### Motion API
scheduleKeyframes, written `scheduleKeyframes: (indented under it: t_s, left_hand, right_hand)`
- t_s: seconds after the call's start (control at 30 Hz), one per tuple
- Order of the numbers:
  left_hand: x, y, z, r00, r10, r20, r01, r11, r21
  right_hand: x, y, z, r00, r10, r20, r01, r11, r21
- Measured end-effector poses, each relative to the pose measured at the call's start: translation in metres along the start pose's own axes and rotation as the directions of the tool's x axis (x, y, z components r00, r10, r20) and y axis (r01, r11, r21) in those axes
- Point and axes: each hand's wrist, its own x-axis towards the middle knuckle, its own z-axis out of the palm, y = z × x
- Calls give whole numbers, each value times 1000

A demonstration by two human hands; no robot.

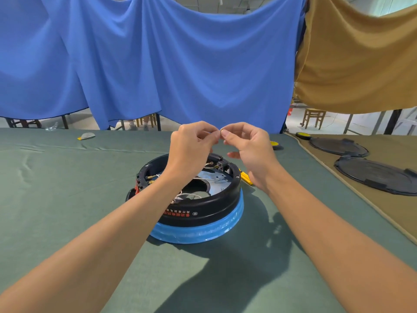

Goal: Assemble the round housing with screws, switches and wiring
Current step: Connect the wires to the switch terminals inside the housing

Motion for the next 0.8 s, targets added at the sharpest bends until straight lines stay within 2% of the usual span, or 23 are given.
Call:
scheduleKeyframes:
  t_s: [0.17,0.23,0.3,0.4,0.57,0.8]
  left_hand:
    - [3,-14,4,995,7,96,-25,981,193]
    - [3,-21,8,985,-32,169,-16,961,276]
    - [0,-27,12,962,-75,262,-41,912,409]
    - [-3,-35,16,919,-159,361,-85,814,575]
    - [-1,-41,22,892,-223,393,-94,759,645]
    - [3,-42,27,899,-216,380,-53,809,585]
  right_hand:
    - [4,24,0,999,-30,-23,27,992,-122]
    - [3,40,-3,996,-43,-84,25,979,-200]
    - [-1,59,-7,983,-9,-182,-36,969,-245]
    - [-1,76,-11,975,74,-207,-129,955,-266]
    - [3,81,-10,976,110,-186,-152,961,-231]
    - [1,81,-9,974,121,-193,-170,951,-259]
